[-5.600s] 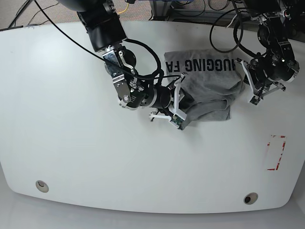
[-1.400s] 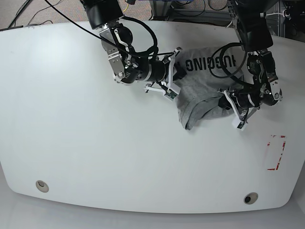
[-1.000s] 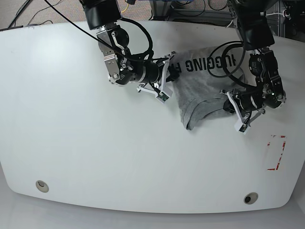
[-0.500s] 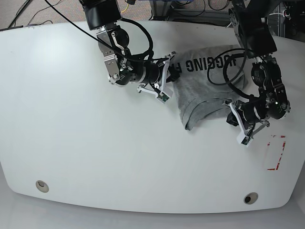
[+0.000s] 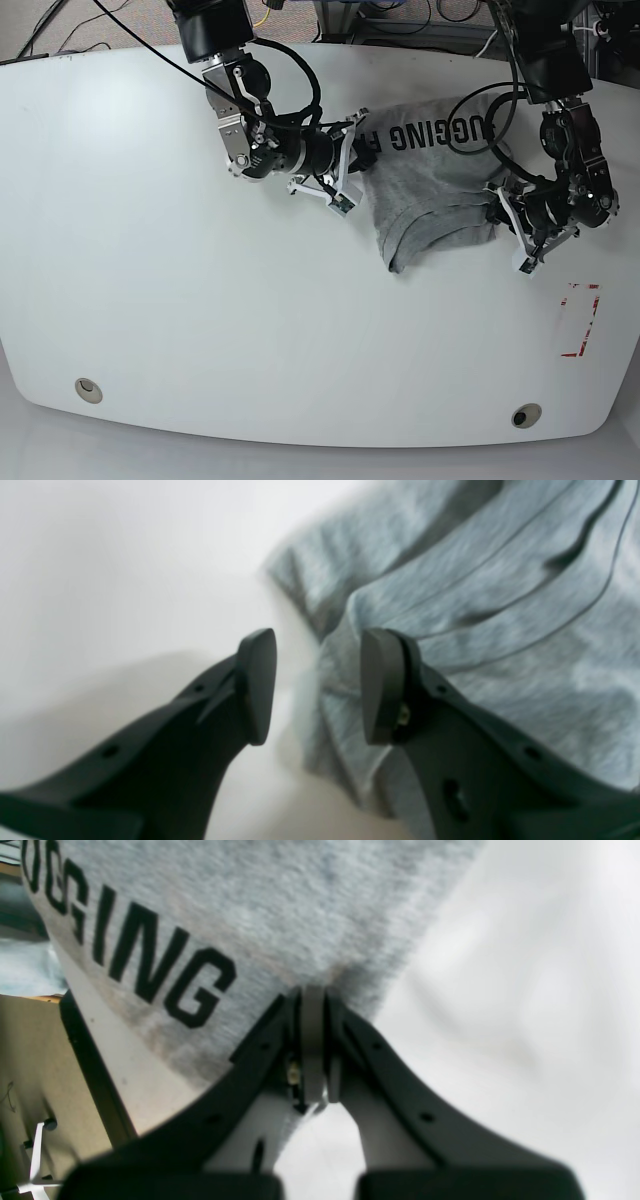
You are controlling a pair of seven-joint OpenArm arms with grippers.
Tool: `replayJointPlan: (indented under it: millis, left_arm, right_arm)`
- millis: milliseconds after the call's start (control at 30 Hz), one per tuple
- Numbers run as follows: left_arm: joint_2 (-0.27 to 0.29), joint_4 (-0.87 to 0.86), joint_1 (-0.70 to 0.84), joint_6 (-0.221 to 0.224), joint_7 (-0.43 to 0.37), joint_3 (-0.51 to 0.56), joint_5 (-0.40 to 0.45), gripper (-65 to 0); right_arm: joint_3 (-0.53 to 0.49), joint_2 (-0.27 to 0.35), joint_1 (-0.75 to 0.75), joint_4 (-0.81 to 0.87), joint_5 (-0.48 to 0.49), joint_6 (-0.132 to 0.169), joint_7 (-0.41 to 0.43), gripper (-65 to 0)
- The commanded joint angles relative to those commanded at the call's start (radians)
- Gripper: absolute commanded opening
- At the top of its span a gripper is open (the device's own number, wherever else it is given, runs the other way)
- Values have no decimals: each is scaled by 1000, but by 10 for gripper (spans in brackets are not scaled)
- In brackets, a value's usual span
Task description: Layout the t-shirt on the table in an organized manner, then fold the t-shirt properly
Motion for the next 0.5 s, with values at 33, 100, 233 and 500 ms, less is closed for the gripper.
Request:
replayJointPlan:
  millis: [33, 100, 233, 500]
  left_arm:
    - [0, 0, 3, 0, 0, 0, 0, -390]
    - [2, -2, 5, 0, 0, 0, 0, -390]
    - [5, -2, 11, 0, 0, 3, 0, -389]
    - [29, -2, 28, 0, 3, 3, -2, -297]
  right_arm:
    - [0, 0, 0, 0, 0, 0, 0, -644]
    - [0, 0, 0, 0, 2, 0, 0, -644]
    - [-2, 0, 0, 0, 2, 0, 0, -644]
    - [-3, 0, 0, 0, 2, 0, 0, -644]
